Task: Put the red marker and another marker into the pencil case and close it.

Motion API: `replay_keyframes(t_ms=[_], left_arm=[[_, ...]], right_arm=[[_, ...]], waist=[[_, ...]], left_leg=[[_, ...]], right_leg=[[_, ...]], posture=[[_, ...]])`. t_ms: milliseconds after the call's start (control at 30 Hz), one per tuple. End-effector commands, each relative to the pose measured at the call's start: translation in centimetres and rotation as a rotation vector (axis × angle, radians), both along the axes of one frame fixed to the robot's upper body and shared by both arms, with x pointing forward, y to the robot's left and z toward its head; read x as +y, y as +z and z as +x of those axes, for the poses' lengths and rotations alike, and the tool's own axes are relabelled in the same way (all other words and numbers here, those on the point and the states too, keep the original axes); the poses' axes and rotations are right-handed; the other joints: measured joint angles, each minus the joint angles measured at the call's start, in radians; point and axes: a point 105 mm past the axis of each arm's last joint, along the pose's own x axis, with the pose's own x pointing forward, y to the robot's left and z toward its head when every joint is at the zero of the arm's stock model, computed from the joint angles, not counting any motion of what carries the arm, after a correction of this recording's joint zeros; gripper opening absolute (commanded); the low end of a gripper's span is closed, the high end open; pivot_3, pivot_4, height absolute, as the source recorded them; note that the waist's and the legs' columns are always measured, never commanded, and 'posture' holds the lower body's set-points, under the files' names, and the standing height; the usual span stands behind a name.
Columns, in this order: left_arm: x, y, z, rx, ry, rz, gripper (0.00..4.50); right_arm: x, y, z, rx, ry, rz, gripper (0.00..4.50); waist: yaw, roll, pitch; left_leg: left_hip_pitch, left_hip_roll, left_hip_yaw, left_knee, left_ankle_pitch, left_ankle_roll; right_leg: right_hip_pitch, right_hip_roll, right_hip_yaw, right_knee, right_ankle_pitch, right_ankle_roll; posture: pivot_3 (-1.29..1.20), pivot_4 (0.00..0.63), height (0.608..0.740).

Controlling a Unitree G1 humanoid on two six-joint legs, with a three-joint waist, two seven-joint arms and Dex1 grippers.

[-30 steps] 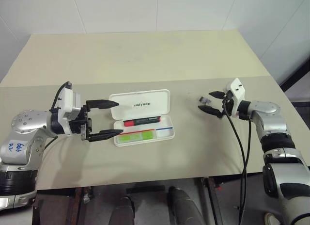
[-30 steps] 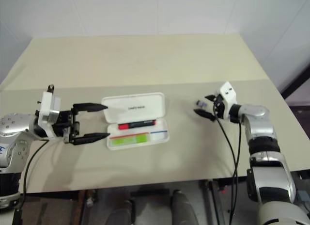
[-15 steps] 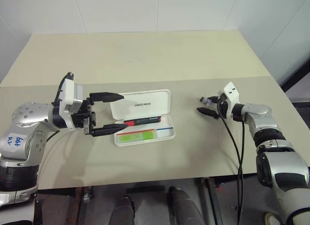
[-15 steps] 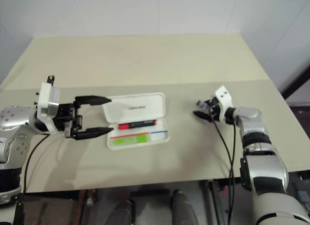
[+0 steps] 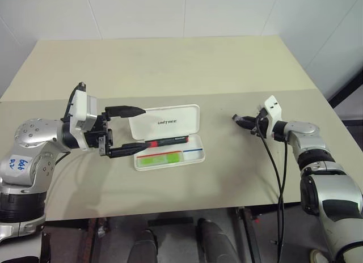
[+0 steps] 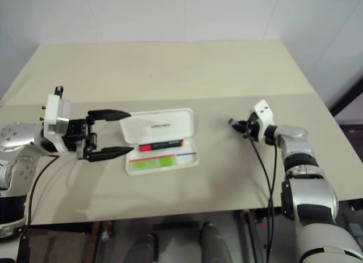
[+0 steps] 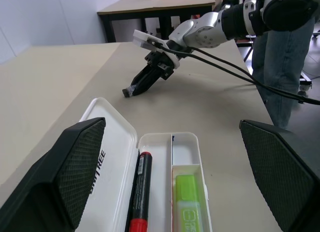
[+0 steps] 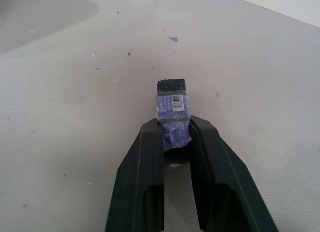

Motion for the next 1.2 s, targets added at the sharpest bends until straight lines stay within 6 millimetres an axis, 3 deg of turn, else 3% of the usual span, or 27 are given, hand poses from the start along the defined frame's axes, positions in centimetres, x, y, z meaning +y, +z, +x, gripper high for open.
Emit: replay_keyframes(t_ms=[33,167,300,433,567,867,1200], left_arm=[[-0.4,0.7,-0.3,-0.042,-0.024,-0.005,4.50],[-0.2,0.4,-0.4,-0.036,-0.021,0.003,4.50],[0.5,-0.3,-0.5,-0.024,-0.004,0.019,4.50],[0.5,-0.7,-0.6,-0.017,0.002,0.020,4.50],[0.5,-0.9,-0.7,-0.013,0.000,0.022,4.50],[0.4,-0.8,-0.7,-0.016,-0.002,0.026,4.50],[0.5,-0.7,-0.9,-0.016,0.012,0.025,4.50]], right_arm=[[0.7,2.4,0.2,-0.094,0.065,-0.019,0.36],[3.2,4.2,-0.9,-0.168,0.243,-0.028,0.36],[8.6,5.8,-5.6,-0.239,0.597,-0.007,0.36],[12.2,4.7,-9.7,-0.211,0.781,-0.022,0.36],[14.0,3.0,-11.0,-0.164,0.836,-0.045,0.36],[15.0,1.0,-10.2,-0.097,0.863,-0.096,0.36],[13.8,-0.4,-9.1,-0.058,0.857,-0.150,0.36]], waist=[[-0.001,0.000,0.000],[-0.008,0.000,0.000],[-0.007,0.001,0.000],[0.003,0.001,0.000],[0.010,0.000,0.000],[0.007,0.000,0.000],[0.005,0.000,0.000]], left_leg=[[0.000,0.000,0.000,0.000,0.000,0.000],[0.000,0.000,0.000,0.000,0.000,0.000],[0.000,0.000,-0.001,0.000,0.000,0.000],[0.000,0.000,-0.002,0.000,0.000,0.000],[0.000,0.000,-0.002,0.004,0.000,-0.001],[0.001,0.000,-0.002,0.003,0.000,-0.001],[0.001,0.000,-0.002,0.002,0.000,0.000]], right_leg=[[0.000,0.000,0.000,0.000,0.000,0.000],[0.000,0.000,0.000,0.000,0.000,0.000],[0.000,0.001,0.000,0.003,0.000,0.001],[0.000,0.001,0.000,0.008,-0.001,0.001],[0.000,0.001,0.000,0.005,-0.002,0.000],[0.002,0.001,0.000,0.003,-0.002,-0.003],[0.002,0.001,0.000,0.003,-0.001,-0.001]], posture=[[0.00,0.150,0.740],[0.00,0.150,0.740],[0.00,0.150,0.740],[0.00,0.150,0.740],[0.00,0.150,0.740],[0.00,0.150,0.740],[0.00,0.150,0.740]])
